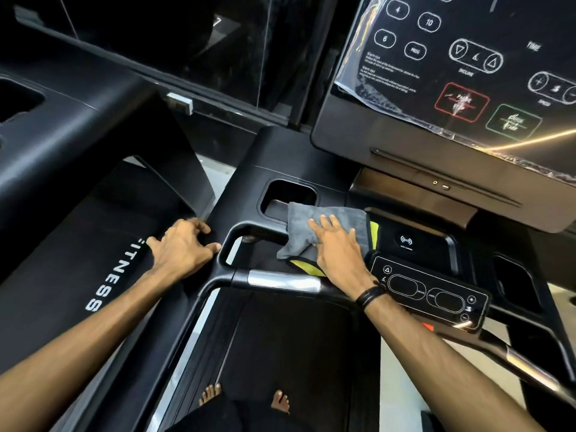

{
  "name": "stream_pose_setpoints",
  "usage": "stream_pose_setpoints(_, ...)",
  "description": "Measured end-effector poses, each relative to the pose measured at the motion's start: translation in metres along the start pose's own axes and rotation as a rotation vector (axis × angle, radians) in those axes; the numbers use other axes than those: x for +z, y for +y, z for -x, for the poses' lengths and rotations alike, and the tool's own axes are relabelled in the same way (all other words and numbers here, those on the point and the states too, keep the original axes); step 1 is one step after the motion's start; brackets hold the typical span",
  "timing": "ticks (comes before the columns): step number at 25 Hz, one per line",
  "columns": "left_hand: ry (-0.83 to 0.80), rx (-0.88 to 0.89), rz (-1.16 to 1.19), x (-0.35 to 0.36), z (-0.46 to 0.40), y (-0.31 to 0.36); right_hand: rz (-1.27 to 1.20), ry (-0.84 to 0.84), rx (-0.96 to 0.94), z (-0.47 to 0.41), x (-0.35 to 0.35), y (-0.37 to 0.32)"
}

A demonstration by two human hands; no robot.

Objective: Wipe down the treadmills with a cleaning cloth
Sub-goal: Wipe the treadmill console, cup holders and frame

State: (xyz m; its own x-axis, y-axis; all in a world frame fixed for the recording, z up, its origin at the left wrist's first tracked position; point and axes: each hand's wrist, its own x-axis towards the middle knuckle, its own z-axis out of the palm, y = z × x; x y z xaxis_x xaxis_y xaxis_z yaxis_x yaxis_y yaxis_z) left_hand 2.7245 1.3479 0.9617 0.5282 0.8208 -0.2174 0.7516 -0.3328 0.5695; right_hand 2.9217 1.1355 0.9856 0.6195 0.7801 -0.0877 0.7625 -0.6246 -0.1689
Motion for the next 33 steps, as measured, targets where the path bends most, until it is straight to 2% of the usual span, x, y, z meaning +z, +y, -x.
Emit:
stream_pose_setpoints(7,-0.250,0.020,0.001,-0.019,-0.025,-0.002,-0.193,0.209,0.274,-0.027,-0.007,0.005)
stream_pose_setpoints(9,-0.283,0.026,-0.022,-0.022,-0.030,-0.002,-0.143,0.164,0.295,-0.042,-0.005,0.008)
stream_pose_setpoints(12,-0.342,0.063,-0.064,-0.021,-0.042,0.000,0.032,0.049,0.281,-0.057,0.010,0.005)
stream_pose_setpoints(18,-0.477,0.128,-0.004,-0.027,-0.072,0.004,0.169,0.109,0.176,-0.097,0.015,0.010)
stream_pose_setpoints(24,-0.491,0.131,-0.073,-0.029,-0.076,0.011,0.213,0.127,0.057,-0.170,0.003,0.013)
stream_pose_setpoints(29,-0.460,0.079,-0.101,-0.026,-0.072,0.015,0.044,0.082,0.051,-0.241,0.002,-0.001)
stream_pose_setpoints(33,-0.444,0.043,-0.046,-0.026,-0.067,0.014,0.220,0.106,-0.032,-0.296,0.011,-0.032)
